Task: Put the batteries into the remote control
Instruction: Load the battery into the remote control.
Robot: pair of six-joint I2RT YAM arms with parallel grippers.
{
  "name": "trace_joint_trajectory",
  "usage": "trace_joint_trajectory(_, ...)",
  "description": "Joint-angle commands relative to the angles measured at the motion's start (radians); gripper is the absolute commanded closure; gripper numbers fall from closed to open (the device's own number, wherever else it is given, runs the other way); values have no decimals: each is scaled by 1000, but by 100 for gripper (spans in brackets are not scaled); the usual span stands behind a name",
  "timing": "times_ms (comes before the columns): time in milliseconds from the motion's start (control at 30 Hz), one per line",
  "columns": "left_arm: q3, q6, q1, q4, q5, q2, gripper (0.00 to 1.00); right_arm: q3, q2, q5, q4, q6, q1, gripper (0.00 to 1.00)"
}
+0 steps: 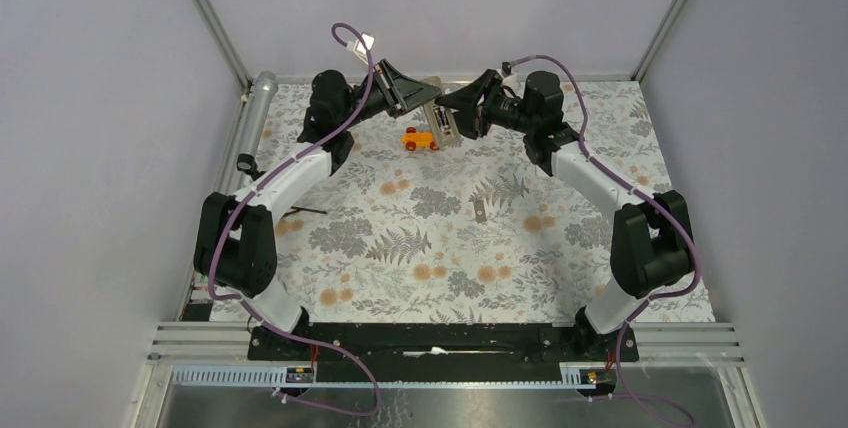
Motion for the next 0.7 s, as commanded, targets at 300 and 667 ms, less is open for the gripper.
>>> trace_joint_trajectory(300,104,-183,5,35,32,-19,100,-15,-7,-28,-25,-75,7,49)
trace_joint_trajectory(667,192,-355,20,77,62,-10,100,56,-14,-31,-195,-233,10,49)
